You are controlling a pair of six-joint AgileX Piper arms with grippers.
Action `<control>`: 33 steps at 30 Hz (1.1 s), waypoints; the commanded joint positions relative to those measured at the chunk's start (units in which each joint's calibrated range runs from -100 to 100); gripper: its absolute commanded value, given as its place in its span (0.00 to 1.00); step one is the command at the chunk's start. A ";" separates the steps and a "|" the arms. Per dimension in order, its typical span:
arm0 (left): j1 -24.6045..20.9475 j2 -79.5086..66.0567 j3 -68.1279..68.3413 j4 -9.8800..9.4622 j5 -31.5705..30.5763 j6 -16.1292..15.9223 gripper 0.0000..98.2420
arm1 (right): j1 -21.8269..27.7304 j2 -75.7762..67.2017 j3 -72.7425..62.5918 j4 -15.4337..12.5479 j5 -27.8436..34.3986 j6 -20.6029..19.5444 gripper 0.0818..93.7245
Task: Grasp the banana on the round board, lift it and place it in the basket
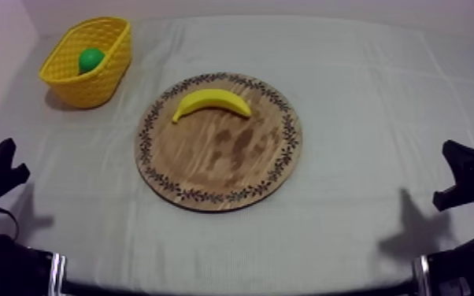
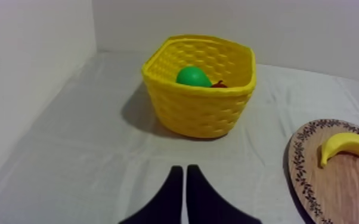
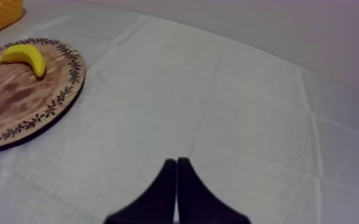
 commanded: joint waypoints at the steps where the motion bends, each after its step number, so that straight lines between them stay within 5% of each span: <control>1: -0.41 -0.13 -0.44 1.28 3.24 -0.60 0.00 | 0.00 0.00 -0.03 0.00 0.02 0.01 0.00; 28: -0.88 0.51 -0.25 1.03 -0.72 -0.85 0.00 | 0.00 0.00 -0.03 0.00 0.02 0.01 0.00; 33: -1.01 4.96 -1.67 -0.29 -2.84 0.08 0.00 | 0.00 0.00 -0.03 0.00 0.02 0.01 0.00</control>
